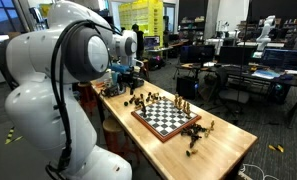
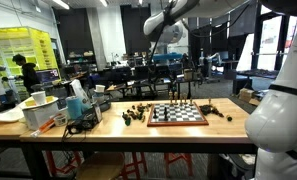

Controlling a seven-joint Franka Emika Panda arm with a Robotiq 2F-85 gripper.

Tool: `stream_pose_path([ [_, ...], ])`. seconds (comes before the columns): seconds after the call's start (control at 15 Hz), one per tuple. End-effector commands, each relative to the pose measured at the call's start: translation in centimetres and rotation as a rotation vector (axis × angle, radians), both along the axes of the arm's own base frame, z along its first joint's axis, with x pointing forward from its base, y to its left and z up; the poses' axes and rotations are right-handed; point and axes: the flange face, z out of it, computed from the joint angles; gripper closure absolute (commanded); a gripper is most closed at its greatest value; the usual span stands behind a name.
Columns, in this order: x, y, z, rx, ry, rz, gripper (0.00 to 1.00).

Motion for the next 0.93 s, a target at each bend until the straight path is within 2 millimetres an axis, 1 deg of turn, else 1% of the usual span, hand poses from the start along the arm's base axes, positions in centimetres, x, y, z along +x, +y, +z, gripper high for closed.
stream_pose_path([
  [0.0,-0.1,0.0,0.1,0.003,-0.003,-0.001,0.0],
  [0.2,-0.8,-0.9,0.9,-0.006,-0.018,-0.029,0.0],
  [0.4,-1.8,-2.4,2.1,-0.014,-0.037,-0.073,0.0],
  [0.67,-3.0,-4.8,3.4,-0.027,-0.069,-0.137,0.0],
  [0.87,-3.7,-7.3,3.9,-0.045,-0.111,-0.189,0.0],
])
